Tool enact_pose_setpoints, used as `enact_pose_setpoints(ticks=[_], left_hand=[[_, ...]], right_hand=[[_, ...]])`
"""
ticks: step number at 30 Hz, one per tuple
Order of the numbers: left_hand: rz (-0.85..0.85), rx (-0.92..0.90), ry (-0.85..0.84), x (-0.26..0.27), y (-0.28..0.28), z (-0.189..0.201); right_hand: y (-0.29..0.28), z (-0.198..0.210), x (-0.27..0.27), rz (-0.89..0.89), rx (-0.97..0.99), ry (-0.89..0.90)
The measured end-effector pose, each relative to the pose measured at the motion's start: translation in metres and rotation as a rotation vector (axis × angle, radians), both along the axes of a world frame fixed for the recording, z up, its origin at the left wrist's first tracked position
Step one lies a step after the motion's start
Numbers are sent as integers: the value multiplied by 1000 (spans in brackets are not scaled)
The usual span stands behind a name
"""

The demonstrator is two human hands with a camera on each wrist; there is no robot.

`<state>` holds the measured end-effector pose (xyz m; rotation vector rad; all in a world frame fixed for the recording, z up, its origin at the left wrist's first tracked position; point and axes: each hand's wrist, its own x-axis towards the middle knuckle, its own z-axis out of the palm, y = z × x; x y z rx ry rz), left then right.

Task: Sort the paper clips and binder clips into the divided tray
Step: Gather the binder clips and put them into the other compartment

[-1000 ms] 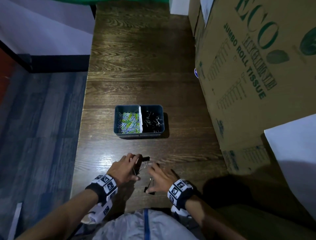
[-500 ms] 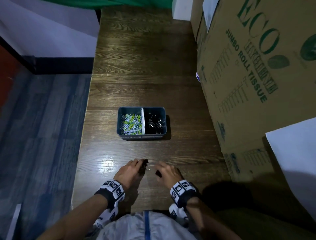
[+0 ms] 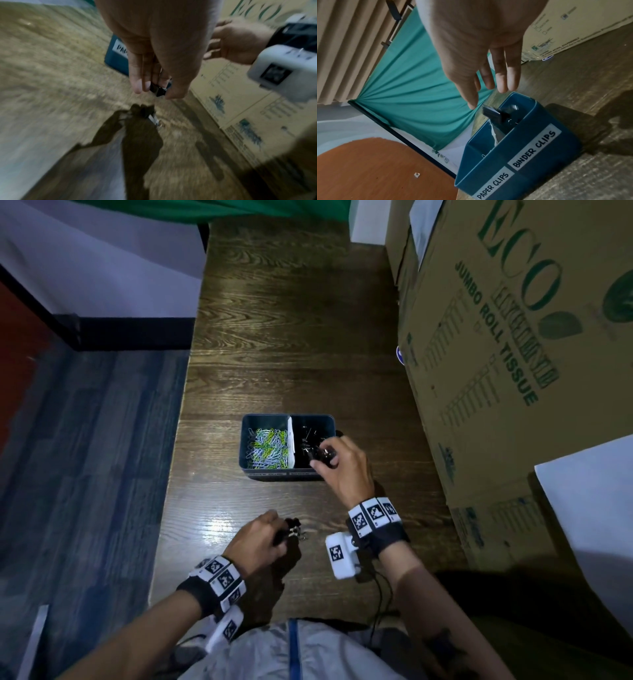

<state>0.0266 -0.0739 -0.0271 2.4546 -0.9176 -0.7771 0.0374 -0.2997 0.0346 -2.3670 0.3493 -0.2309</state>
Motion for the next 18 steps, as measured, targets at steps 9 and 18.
enact_pose_setpoints(ticks=[9,18], left_hand=[[183,-287,-216,84,-70,71],[141,-208,-280,59,-45,44]], right_hand=[[22,-56,-44,119,-137,331],[66,-77,-58,479,-299,629]])
